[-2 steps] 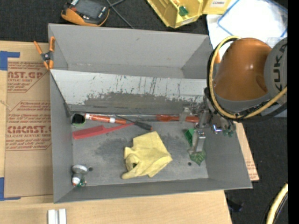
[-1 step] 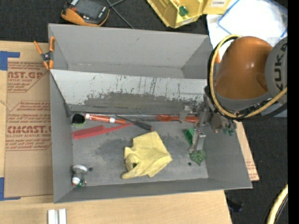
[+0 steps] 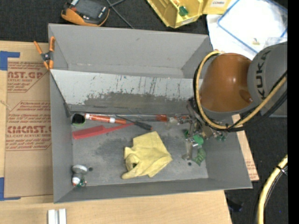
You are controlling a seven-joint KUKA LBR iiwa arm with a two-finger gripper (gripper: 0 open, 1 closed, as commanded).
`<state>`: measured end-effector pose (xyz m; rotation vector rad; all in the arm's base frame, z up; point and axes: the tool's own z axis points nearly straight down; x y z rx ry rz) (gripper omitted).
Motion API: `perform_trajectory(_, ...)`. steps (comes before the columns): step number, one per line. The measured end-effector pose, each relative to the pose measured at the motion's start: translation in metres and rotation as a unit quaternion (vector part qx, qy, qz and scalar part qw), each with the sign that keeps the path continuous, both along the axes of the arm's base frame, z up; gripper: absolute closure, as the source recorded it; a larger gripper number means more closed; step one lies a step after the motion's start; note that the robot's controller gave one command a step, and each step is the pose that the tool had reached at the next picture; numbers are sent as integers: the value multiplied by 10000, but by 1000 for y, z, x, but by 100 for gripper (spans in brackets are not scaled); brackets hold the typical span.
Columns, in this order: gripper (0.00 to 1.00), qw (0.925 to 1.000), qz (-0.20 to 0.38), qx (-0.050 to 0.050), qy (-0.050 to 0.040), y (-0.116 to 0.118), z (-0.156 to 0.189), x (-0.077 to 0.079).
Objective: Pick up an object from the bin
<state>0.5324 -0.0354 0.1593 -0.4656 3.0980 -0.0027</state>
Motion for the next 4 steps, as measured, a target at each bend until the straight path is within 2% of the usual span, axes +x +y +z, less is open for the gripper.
perform_trajectory(1,0,9812,1927,-6,37,-12,-24,-16)
perform_trajectory(2,0,9650,2623,-6,9,80,-69,16)
perform_trajectory(3,100,9952,975,-16,1,39,-89,-15)
perform_trajectory(4,100,9952,977,-16,1,39,-89,-15)
